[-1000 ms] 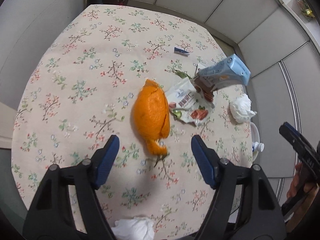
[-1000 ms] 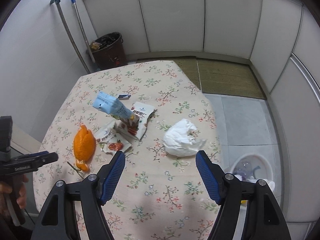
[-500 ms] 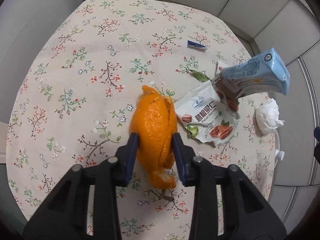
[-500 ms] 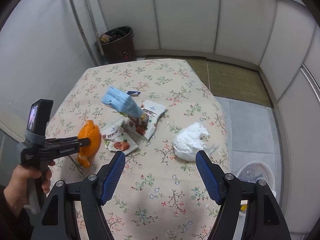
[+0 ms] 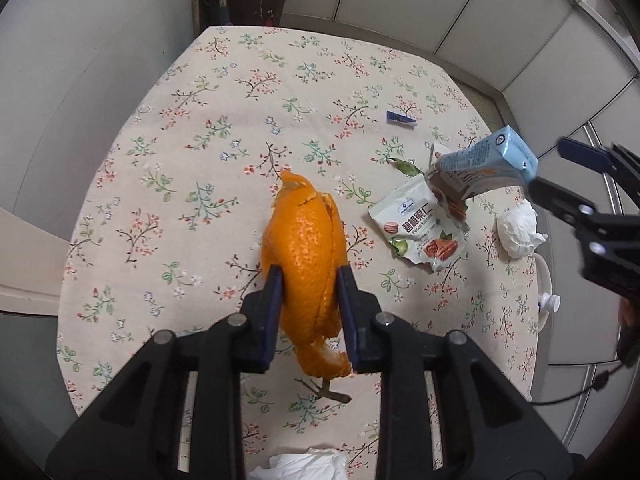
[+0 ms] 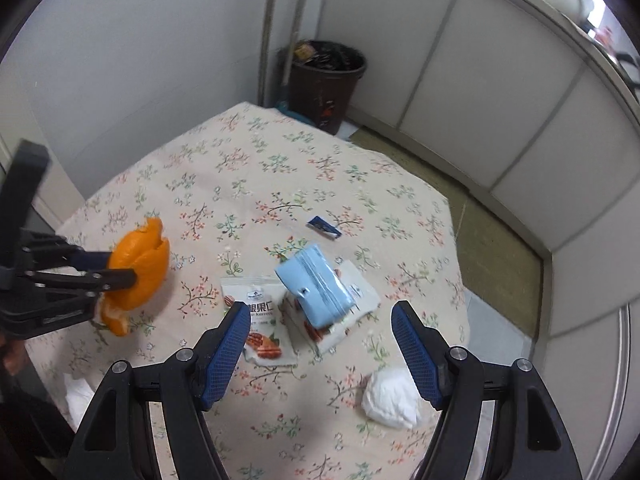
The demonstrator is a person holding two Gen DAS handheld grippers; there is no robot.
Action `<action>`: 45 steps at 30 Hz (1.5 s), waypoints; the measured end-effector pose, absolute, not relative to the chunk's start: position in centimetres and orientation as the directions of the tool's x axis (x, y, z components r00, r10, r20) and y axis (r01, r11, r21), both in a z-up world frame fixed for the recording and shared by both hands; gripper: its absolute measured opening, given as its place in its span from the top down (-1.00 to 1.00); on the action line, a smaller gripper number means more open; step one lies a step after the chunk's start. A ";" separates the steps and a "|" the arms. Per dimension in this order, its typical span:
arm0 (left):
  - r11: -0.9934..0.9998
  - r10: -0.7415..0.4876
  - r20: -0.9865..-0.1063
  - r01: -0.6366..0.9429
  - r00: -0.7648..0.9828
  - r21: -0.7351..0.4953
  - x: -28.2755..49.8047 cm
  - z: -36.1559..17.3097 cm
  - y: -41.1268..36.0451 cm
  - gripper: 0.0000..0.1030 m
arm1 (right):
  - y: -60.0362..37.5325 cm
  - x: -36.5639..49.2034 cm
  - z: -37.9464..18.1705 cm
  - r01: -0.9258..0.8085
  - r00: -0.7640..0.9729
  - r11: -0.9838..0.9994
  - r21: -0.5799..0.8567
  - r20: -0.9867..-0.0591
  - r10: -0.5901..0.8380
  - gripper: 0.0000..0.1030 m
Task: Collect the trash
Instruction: 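Grasp the blue milk carton with the right gripper while the left lifts the peel, then drop the orange peel into the bucket with the left gripper while the right carries the carton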
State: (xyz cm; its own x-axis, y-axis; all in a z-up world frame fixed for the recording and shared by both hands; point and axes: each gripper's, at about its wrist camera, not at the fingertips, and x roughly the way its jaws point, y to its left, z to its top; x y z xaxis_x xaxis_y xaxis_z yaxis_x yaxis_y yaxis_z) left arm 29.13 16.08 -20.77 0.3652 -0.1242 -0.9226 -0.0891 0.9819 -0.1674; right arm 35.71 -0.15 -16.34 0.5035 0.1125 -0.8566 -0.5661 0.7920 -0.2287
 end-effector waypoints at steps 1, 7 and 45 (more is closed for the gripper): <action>0.982 -0.123 -0.920 -0.087 0.371 -0.167 28.9 -20.5 16.3 0.44 | 0.6 36.0 -16.9 -0.578 0.500 0.776 -0.253 -0.861 0.091 -0.42; 0.985 -0.117 -0.915 -0.075 0.386 -0.158 28.5 -19.9 15.9 0.45 | 2.9 36.5 -19.5 -0.616 0.506 0.695 -0.371 -0.862 -0.011 -0.08; 0.921 -0.349 -0.782 0.345 0.517 -0.184 22.7 -11.7 -4.3 0.46 | -25.8 21.5 -10.6 -0.104 0.641 0.988 -0.115 -0.767 -0.022 0.39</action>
